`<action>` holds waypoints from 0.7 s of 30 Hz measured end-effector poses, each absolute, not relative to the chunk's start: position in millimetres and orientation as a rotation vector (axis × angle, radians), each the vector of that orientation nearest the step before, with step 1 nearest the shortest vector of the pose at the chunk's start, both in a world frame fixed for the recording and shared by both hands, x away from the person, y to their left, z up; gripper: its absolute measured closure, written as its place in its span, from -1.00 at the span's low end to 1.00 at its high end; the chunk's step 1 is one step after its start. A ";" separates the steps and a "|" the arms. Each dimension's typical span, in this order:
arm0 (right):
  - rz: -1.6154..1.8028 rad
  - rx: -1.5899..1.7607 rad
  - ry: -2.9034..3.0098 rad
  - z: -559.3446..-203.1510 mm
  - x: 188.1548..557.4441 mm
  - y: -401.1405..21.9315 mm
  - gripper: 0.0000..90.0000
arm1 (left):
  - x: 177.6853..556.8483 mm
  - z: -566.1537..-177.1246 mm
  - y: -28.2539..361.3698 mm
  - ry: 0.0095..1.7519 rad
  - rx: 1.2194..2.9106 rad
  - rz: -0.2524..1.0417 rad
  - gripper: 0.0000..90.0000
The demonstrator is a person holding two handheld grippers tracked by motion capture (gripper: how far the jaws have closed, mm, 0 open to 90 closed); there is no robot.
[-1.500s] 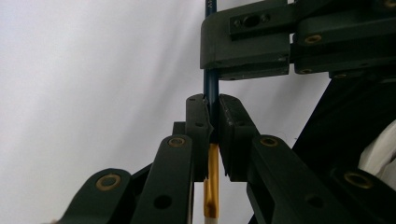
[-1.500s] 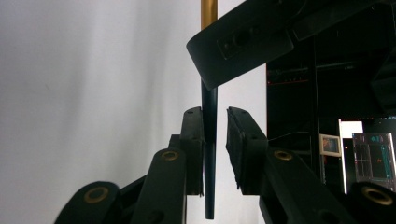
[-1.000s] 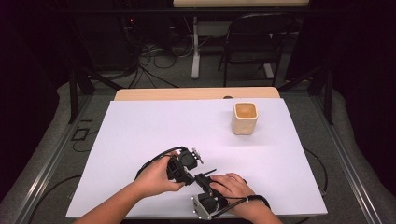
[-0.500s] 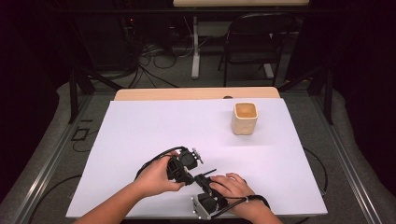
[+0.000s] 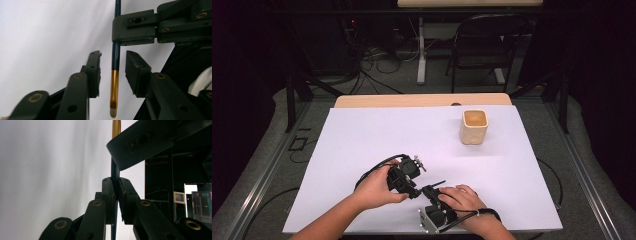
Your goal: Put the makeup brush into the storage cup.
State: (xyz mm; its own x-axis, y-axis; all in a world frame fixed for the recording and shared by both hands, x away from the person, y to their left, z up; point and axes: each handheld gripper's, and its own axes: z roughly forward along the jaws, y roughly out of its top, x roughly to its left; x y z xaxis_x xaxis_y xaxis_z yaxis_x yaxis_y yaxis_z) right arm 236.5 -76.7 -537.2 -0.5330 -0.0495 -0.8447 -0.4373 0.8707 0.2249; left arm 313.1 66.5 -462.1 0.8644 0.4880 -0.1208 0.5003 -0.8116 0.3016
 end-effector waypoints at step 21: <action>0.507 -0.290 2.110 -536.0 241.6 -86.3 0.86 | 304.7 -453.6 93.4 0.738 2.655 0.031 0.05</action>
